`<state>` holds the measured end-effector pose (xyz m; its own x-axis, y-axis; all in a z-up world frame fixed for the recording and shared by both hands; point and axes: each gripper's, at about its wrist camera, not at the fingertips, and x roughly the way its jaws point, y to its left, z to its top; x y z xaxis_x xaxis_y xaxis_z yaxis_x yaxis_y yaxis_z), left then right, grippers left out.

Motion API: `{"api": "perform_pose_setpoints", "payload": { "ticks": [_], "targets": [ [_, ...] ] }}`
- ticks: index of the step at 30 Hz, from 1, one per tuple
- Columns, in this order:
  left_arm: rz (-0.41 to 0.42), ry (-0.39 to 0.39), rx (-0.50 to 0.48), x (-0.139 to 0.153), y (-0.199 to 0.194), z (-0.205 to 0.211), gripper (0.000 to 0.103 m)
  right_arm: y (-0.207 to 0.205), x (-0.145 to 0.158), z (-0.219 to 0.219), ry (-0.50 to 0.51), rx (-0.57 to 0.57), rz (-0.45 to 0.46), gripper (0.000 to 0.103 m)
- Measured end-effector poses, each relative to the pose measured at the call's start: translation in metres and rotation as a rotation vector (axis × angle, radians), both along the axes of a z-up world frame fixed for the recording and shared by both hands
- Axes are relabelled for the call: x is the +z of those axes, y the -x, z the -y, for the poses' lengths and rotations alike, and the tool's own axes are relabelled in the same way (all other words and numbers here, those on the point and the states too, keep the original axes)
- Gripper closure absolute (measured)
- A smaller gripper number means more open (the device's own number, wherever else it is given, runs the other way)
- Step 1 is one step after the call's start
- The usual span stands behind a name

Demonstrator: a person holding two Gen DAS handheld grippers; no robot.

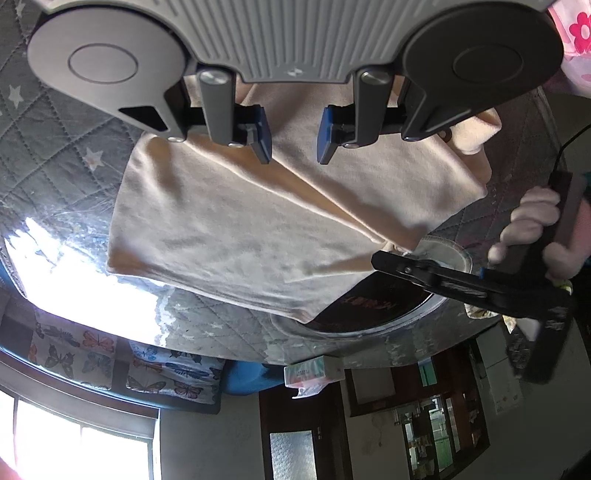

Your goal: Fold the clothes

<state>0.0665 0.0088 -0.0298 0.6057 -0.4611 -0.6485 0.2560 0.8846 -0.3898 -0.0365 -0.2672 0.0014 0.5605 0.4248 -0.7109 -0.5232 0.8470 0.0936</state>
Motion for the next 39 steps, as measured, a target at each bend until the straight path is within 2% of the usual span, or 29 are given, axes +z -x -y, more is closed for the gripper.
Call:
{"api": "perform_pose_setpoints", "payload": {
  "ticks": [3, 9, 14, 20, 23, 29, 33, 39],
  "targets": [
    [-0.023, 0.019, 0.026, -0.001, -0.007, -0.012, 0.084, -0.002, -0.002, 0.002, 0.001, 0.003, -0.012, 0.077],
    [0.013, 0.013, -0.002, 0.012, -0.032, -0.001, 0.083, -0.005, -0.003, 0.003, -0.016, 0.007, -0.029, 0.074],
    [-0.009, -0.072, -0.011, -0.002, -0.06, 0.012, 0.084, -0.008, -0.004, 0.002, -0.027, 0.008, -0.036, 0.073],
    [0.046, -0.179, 0.023, -0.005, -0.074, 0.011, 0.092, -0.011, -0.005, 0.002, -0.017, 0.021, -0.031, 0.073],
    [0.054, -0.184, 0.028, -0.004, -0.074, 0.012, 0.092, -0.012, -0.005, 0.001, -0.009, 0.026, -0.023, 0.072],
    [0.07, -0.156, -0.016, 0.009, -0.055, 0.014, 0.091, -0.003, 0.002, 0.002, 0.01, 0.034, -0.002, 0.072],
    [0.118, -0.145, -0.133, 0.027, -0.019, 0.027, 0.09, 0.003, 0.007, 0.002, 0.024, 0.039, 0.014, 0.072],
    [0.145, -0.147, -0.282, 0.032, 0.037, 0.037, 0.087, 0.017, 0.009, 0.002, 0.064, 0.063, 0.039, 0.073]
  ]
}}
